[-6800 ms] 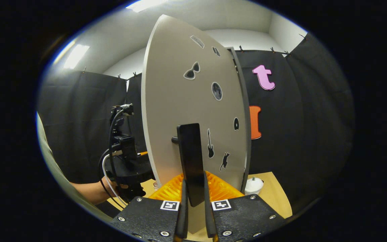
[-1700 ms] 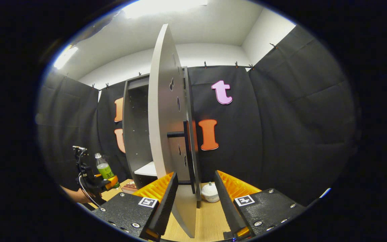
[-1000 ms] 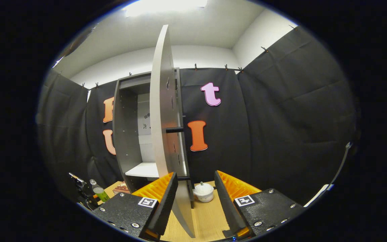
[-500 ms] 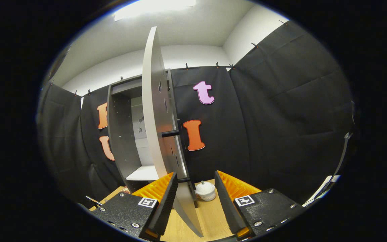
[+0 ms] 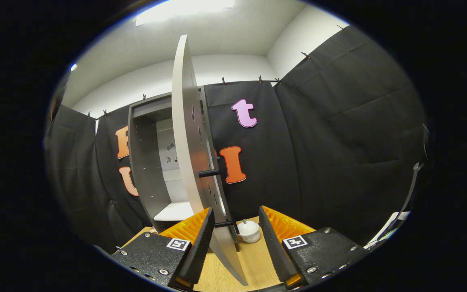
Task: Open the cabinet door with the right hand, grasp the bottle in the cabinet with the left hand and place it on the coaster, then close the cabinet door with the right hand.
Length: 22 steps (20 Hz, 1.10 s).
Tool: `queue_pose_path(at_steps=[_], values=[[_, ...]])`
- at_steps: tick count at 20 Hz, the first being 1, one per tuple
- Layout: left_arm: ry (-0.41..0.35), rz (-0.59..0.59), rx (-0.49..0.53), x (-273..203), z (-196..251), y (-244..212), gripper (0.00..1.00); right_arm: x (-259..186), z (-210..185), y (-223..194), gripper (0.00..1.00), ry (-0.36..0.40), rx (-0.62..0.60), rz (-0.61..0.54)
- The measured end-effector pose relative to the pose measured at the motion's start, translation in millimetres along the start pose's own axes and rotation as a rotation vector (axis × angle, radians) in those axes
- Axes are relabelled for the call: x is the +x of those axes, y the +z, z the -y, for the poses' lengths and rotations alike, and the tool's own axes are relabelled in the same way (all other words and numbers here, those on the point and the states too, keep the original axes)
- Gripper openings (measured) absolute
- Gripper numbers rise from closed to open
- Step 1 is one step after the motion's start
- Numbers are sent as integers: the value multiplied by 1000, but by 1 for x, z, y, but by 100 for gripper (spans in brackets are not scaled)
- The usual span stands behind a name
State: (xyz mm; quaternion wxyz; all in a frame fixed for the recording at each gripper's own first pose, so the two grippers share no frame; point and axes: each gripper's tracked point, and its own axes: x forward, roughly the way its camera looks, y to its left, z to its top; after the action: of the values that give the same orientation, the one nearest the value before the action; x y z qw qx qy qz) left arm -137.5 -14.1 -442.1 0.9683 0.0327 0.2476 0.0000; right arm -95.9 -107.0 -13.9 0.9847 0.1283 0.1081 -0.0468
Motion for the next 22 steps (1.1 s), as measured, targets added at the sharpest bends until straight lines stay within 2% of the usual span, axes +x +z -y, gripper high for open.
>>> queue_pose_path(at_steps=[5,10,13,15,16,22], values=[[21,-10,-26,-2,-6,-9,81,-3,-1,23,69,9,35,38],[50,-65,-17,-4,-8,-27,84,-6,0,24,69,12,51,44],[52,-57,-15,-7,-9,-18,88,-10,1,27,69,15,32,55],[61,-96,-5,-5,-11,-19,91,-11,2,28,69,16,46,57],[60,-102,-15,-5,-12,-18,96,-10,2,28,69,20,56,57],[42,-89,4,-11,-4,4,96,-7,14,30,69,48,48,69]])
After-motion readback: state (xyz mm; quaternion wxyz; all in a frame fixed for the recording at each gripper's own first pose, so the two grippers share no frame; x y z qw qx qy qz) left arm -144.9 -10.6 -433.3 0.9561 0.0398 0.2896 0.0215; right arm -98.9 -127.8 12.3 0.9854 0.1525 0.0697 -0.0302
